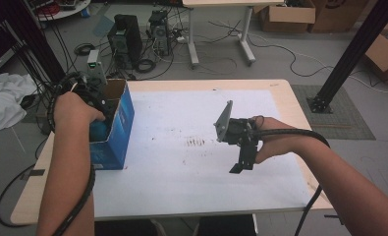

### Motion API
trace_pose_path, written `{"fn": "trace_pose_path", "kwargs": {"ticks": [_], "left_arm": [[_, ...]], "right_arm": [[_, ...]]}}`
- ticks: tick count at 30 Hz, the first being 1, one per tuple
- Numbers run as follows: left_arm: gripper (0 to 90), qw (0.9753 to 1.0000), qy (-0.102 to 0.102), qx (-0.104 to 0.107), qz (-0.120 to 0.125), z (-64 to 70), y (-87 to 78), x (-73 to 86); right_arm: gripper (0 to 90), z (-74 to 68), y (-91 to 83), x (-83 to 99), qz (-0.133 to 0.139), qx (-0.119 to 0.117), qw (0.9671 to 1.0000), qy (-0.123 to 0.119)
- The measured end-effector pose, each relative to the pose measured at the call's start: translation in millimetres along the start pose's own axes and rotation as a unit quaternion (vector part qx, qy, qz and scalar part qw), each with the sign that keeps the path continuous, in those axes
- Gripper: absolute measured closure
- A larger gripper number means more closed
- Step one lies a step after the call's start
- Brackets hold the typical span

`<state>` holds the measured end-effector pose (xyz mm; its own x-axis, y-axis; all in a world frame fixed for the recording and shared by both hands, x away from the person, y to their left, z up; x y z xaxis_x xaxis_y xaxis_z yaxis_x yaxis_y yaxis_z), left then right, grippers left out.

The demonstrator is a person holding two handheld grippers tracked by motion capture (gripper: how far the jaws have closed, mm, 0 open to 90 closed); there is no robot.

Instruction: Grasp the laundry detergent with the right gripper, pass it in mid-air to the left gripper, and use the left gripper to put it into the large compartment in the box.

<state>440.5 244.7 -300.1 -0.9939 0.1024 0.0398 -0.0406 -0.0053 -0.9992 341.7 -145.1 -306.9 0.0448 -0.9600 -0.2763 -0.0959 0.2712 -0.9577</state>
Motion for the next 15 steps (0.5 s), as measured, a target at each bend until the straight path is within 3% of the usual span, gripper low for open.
{"fn": "trace_pose_path", "kwargs": {"ticks": [7, 15], "left_arm": [[38.3, 0.9999, -0.005, -0.011, -0.002, -1.4, 17.1, -3.2], [38.2, 0.9999, -0.001, -0.004, 0.014, -3.0, 18.9, -3.7]], "right_arm": [[0.0, 0.0, 2.6, 2.1, -0.003, -0.003, 1.0000, 0.002], [0.0, 0.1, 3.4, 2.4, -0.005, -0.004, 1.0000, 0.006]]}}
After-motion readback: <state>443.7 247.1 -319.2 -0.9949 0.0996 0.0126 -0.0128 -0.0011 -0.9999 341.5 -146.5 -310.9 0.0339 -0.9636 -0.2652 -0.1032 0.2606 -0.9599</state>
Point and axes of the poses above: each handheld gripper's, and its own axes: y roughly forward along the jaws, x roughly out of its underside, z roughly to its right, the point moved 3 cm from there along y, roughly forward along the jaws, and after that the axes turned 1 degree about y, right-handed, at the moved point
